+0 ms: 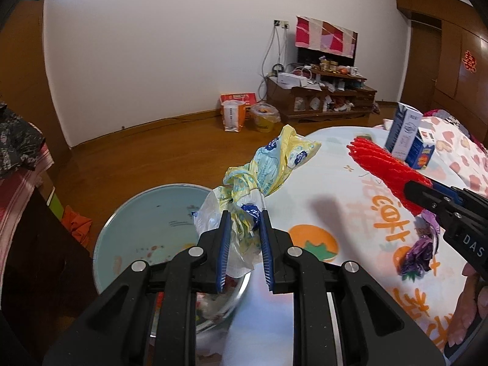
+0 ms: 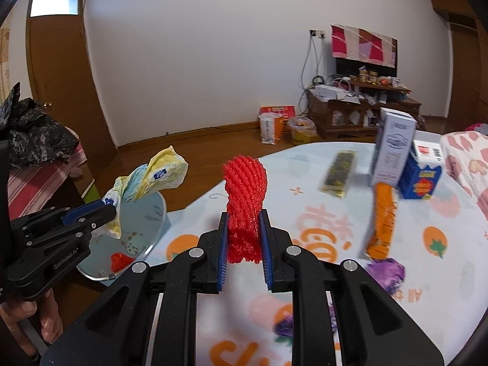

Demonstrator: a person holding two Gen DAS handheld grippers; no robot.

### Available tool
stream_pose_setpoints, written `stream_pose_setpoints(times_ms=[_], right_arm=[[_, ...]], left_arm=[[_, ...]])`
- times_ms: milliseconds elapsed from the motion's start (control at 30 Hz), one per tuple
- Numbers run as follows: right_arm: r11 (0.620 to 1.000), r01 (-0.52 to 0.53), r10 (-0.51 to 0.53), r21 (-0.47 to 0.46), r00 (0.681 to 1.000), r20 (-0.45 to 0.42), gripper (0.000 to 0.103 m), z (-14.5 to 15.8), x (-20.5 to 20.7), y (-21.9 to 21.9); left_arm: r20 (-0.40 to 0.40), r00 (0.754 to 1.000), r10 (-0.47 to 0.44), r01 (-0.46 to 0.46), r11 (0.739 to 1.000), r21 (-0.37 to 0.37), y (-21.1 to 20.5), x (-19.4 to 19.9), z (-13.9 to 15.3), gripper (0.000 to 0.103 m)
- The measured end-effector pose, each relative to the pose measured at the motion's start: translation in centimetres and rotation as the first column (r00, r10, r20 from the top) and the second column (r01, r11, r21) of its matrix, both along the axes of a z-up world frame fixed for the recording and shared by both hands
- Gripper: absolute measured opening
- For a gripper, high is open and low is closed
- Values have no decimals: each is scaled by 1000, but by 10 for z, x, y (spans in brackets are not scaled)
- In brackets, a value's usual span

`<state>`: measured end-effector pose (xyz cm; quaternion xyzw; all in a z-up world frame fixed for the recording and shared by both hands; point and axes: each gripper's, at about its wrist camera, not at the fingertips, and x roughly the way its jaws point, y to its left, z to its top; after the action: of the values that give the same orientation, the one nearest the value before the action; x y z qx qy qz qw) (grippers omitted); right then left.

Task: Collect trash
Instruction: 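Carry the wrapper bag and red mesh net over the bucket with both tools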

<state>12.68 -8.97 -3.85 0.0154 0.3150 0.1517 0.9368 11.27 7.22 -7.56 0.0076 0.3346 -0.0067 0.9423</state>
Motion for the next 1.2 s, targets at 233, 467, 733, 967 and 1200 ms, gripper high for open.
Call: stream_pose_setpoints(times_ms=[233, 467, 733, 967, 1200], right_arm=[[999, -53, 53, -1, 999, 1, 20, -1, 10, 28], [994, -108, 108, -13, 994, 0, 20, -5, 13, 56], [989, -145, 145, -26, 989, -12, 20, -15, 14, 71], [984, -175, 174, -44, 985, -13, 20, -18, 12, 84], [976, -208, 208, -58, 978, -16, 20, -20, 11, 101]], left_arm=[[15, 999, 46, -46, 999, 16, 22, -5, 4, 19], [17, 996, 90, -91, 995, 34, 39, -9, 3, 19], [5, 991, 135, -135, 990, 52, 63, -14, -6, 19], [-12, 986, 166, -165, 985, 47, 78, -18, -16, 19], [-12, 980, 199, -198, 979, 46, 90, -23, -20, 19]])
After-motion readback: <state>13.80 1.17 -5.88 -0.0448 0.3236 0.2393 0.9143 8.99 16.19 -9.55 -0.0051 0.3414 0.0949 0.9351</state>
